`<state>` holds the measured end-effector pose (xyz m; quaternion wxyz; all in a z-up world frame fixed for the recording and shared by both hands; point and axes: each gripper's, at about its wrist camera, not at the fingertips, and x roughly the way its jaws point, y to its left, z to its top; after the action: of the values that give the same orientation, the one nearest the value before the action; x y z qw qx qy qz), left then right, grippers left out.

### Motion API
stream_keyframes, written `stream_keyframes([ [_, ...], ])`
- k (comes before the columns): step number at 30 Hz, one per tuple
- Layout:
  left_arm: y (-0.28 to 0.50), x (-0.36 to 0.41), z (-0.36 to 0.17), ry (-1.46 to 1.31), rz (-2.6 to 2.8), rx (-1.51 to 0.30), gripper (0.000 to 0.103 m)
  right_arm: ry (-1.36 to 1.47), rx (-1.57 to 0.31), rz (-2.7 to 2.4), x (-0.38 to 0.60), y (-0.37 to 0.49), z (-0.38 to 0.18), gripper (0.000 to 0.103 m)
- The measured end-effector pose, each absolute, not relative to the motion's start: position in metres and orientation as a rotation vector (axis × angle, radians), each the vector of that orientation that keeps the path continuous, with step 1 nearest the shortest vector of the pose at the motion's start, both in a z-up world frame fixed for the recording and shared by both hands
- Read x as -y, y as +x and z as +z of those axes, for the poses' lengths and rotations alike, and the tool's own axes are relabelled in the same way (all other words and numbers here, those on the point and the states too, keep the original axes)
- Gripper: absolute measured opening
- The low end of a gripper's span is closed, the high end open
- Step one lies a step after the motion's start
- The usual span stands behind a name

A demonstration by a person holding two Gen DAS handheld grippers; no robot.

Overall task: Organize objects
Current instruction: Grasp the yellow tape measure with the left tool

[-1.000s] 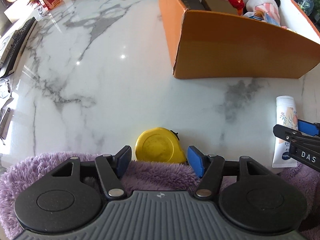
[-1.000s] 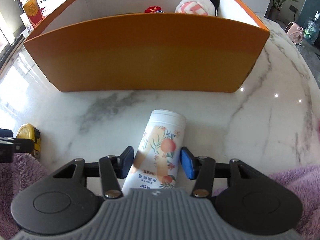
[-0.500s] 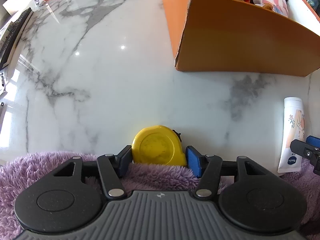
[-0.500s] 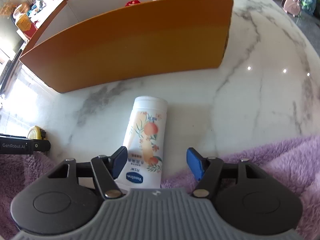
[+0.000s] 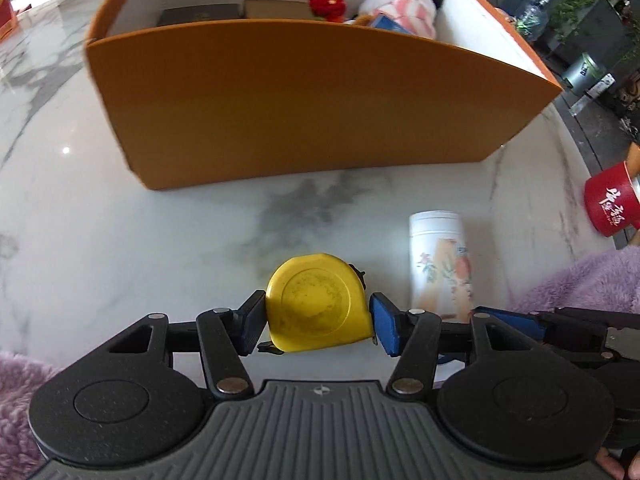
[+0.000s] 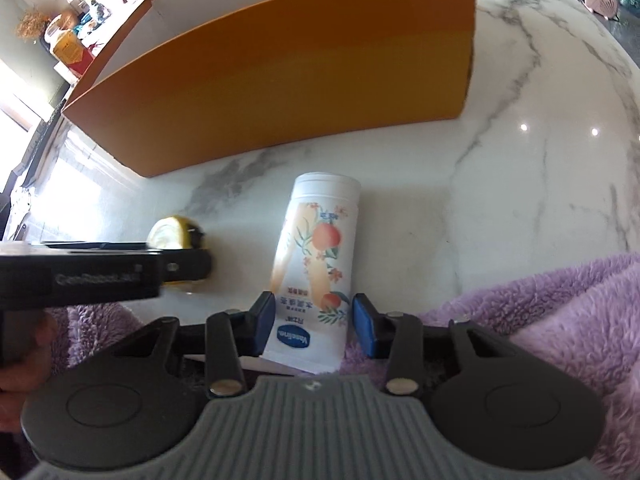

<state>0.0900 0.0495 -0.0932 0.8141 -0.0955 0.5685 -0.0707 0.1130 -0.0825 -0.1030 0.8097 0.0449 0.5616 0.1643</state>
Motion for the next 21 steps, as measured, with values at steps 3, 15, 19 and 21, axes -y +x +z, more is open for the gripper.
stream_keyframes([
  [3,0.092,-0.033,-0.094,-0.166,-0.180,-1.196,0.065,0.117,-1.202,0.338,0.090,0.114,-0.102,0.049],
  [15,0.088,-0.042,-0.097,-0.086,-0.121,-1.193,0.065,0.014,-1.172,0.395,0.063,0.105,-0.102,0.072],
  [19,0.088,-0.050,-0.098,-0.129,-0.106,-1.211,0.065,-0.063,-1.135,0.370,0.051,0.103,-0.102,0.073],
  [21,0.087,-0.052,-0.097,-0.130,-0.095,-1.214,0.065,-0.110,-1.124,0.362,0.045,0.100,-0.102,0.071],
])
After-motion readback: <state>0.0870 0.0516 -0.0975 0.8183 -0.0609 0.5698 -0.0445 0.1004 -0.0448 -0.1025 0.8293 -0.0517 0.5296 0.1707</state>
